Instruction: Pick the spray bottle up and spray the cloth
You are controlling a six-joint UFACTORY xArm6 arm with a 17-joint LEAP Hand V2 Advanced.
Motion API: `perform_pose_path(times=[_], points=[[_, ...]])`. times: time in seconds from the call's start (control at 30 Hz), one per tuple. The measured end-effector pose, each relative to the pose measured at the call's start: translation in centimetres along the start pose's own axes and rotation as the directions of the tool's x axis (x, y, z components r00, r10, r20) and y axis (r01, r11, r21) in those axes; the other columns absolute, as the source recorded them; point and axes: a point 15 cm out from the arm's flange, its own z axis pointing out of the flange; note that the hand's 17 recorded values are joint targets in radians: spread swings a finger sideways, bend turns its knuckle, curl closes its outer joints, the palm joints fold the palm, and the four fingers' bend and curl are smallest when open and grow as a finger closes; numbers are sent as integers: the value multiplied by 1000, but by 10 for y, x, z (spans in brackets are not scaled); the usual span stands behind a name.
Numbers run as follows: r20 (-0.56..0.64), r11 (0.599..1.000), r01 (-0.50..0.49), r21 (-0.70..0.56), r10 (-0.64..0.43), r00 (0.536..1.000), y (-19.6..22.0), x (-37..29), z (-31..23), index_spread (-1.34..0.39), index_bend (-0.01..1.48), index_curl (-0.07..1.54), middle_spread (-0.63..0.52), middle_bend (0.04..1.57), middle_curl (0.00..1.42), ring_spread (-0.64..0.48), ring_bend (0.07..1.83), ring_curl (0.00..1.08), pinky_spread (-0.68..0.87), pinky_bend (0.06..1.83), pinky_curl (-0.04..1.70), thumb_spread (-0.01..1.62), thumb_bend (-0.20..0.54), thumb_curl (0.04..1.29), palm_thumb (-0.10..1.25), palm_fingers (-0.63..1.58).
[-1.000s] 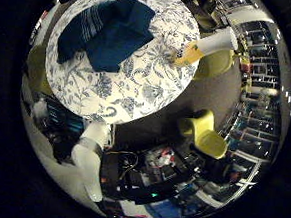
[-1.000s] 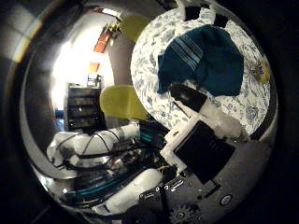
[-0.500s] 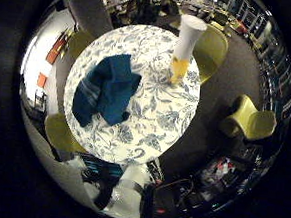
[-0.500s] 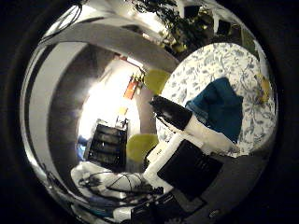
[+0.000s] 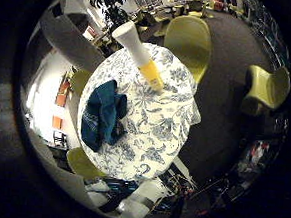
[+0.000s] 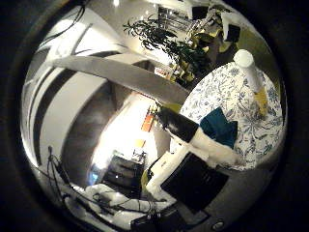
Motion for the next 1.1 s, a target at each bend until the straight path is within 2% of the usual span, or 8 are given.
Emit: perform_pose_path(times=[0.17, 0.37, 0.77, 1.1], points=[[98, 1000, 2, -9, -1, 995, -1, 37, -10, -268, 167, 384, -41, 547, 429, 50, 689, 288, 346, 463, 559, 1067, -22, 330, 598, 207], [176, 1000, 6, 18, -9, 984, 4, 77, -14, -231, 160, 334, 49, 435, 379, 161, 596, 255, 389, 517, 504, 1043, -26, 325, 590, 119], [259, 994, -49, 94, 23, 966, -2, 147, -13, -207, 151, 275, 143, 320, 337, 201, 486, 236, 386, 524, 396, 955, -33, 315, 552, 18], [294, 998, -41, 53, 24, 956, -14, 165, 8, -204, 144, 252, 163, 294, 330, 212, 427, 234, 380, 511, 346, 920, -30, 310, 525, 15]])
